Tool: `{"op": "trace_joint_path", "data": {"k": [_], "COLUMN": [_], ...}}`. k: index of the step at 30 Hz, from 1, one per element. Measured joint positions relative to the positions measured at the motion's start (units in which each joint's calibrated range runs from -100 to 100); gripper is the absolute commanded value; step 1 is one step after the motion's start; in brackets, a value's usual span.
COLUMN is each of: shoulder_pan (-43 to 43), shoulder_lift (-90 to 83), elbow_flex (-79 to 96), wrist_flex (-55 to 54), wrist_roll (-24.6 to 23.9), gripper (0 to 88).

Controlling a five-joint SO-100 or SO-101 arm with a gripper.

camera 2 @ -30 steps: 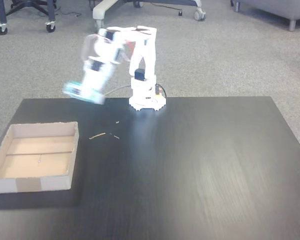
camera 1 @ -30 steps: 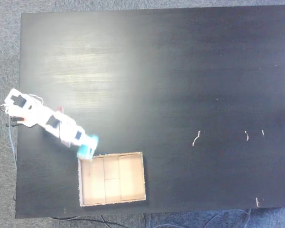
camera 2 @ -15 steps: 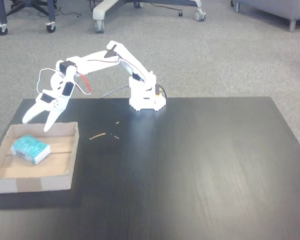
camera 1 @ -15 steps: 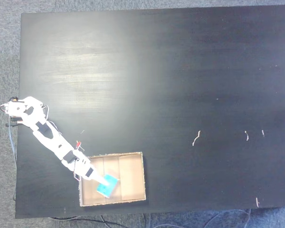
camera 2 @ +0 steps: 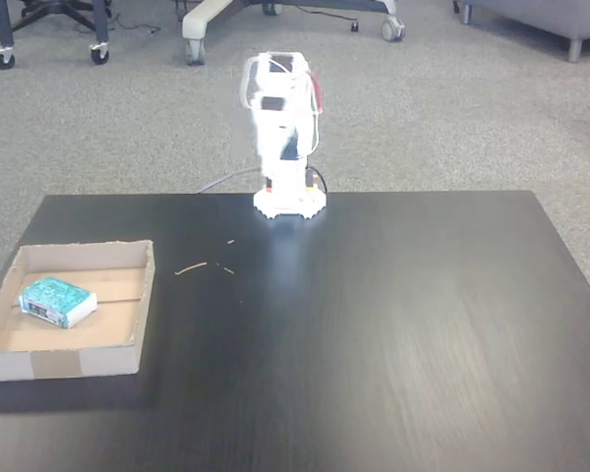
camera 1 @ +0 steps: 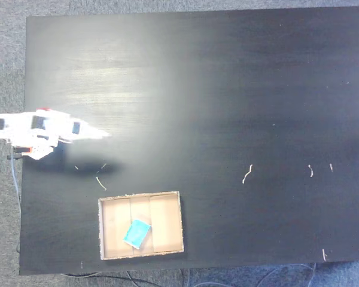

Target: Pick the green block and drop it in the box on the right.

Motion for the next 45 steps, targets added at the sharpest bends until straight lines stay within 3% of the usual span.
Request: {"op": "trace_joint_path", "data": {"k": [4, 8, 20, 45], "shoulder_pan": [-3.3, -4.4, -9.7, -9.7], "shoulder_lift": [-29.5, -34.3, -34.6, -34.6], "elbow_flex": [31.5, 48.4, 49.3, 49.3], "wrist_flex": [-2.8, -10.1, -5.6, -5.6], "wrist_roll": [-1.1, 0.1, 4.0, 3.2], "gripper": [0.1, 0.1, 0.1, 0.1]}}
